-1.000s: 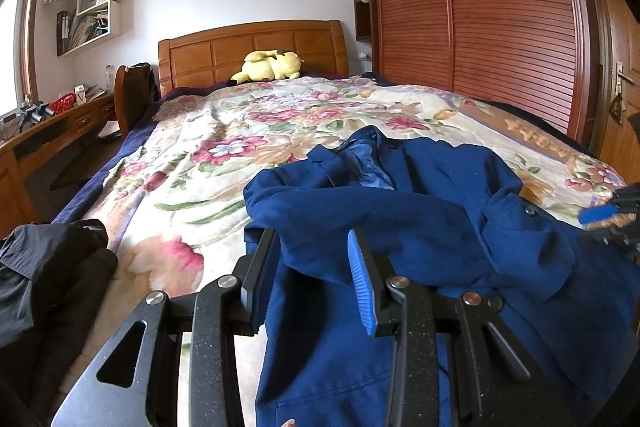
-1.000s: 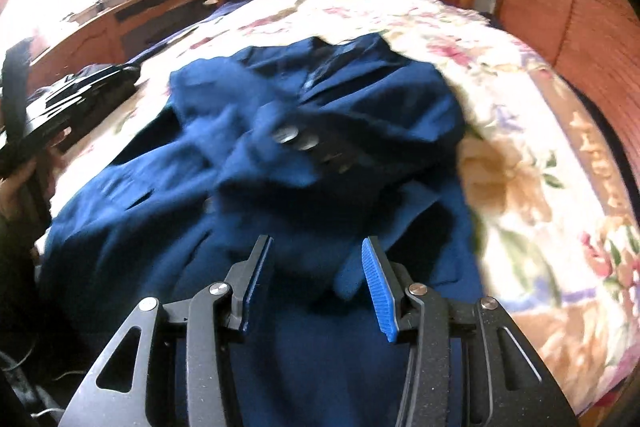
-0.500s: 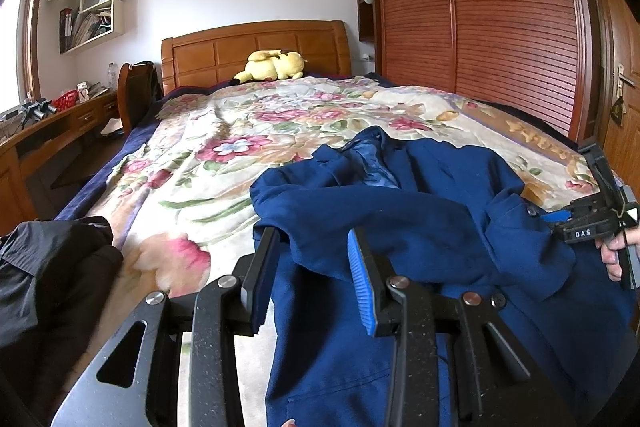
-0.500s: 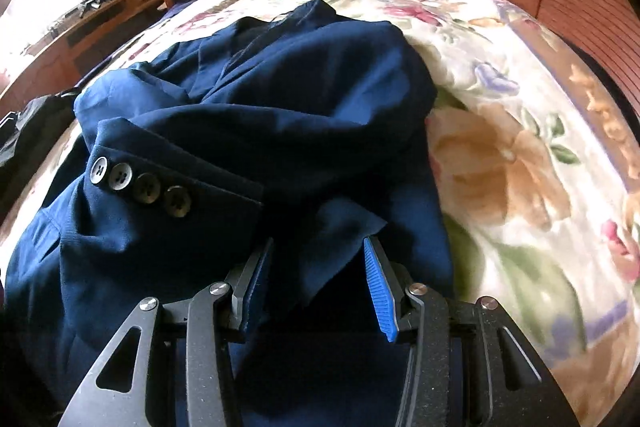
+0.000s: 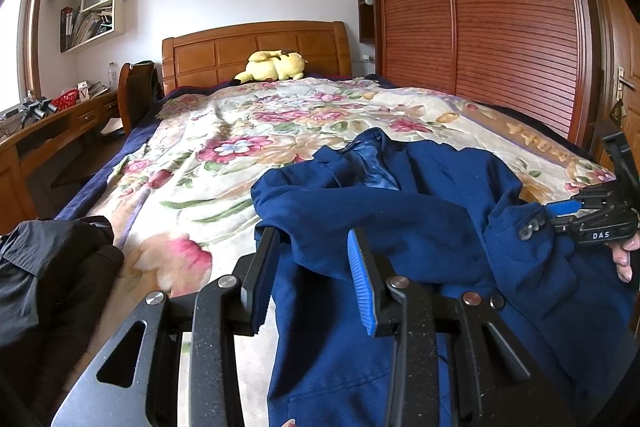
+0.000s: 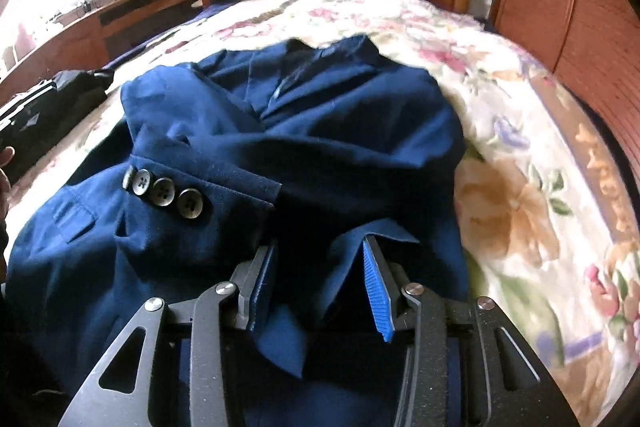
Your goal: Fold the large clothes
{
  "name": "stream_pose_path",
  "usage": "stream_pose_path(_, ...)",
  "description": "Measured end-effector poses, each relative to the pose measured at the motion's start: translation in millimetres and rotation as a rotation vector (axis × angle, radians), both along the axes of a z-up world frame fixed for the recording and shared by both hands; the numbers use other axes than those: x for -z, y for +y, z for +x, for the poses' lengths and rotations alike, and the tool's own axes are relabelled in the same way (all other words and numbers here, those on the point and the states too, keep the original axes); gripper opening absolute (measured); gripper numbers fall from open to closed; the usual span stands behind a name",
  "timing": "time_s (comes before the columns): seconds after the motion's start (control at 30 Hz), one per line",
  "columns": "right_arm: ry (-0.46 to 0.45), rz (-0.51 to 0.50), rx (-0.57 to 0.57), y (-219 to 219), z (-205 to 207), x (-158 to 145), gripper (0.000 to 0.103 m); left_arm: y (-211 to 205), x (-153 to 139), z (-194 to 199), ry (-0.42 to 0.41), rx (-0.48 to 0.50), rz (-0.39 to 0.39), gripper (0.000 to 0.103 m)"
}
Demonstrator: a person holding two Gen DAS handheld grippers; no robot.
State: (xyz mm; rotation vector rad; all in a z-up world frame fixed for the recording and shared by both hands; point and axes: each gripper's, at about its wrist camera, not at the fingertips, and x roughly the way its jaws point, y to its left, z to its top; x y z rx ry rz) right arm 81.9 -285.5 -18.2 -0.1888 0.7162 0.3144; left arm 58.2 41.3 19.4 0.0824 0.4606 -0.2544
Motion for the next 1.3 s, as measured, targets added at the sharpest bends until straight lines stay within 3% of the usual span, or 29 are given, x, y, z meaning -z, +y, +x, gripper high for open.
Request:
stream_pose_path(0.1,-0.005,0.044,-0.038,4,-3,-1,0.044,1,-1,-1,-0.001,-0.001,-0.002,0.036)
stream_pose_path(0.43,-0.017,0.046,-0.18,54,-10,1,0.044,9,-4,-2,-0.001,-0.016,-0.012,0.036)
stream_pose_path(0.77,0.09,0.05,-0.352,92,-24,28,0.044,11,-5,-1,-0.005,-0.013,-0.014,0.036)
stream_pose_path(1.1,0.031,0.006,-0.261,61,1,1,0.044,4,-2,2,0.01,-0.012,-0.005,0.036)
stream_pose_path(1.3,0.064,-0.014,-0.326,103,20,11,0.044,8,-2,0,0.007,-0.018,-0.002,0.036)
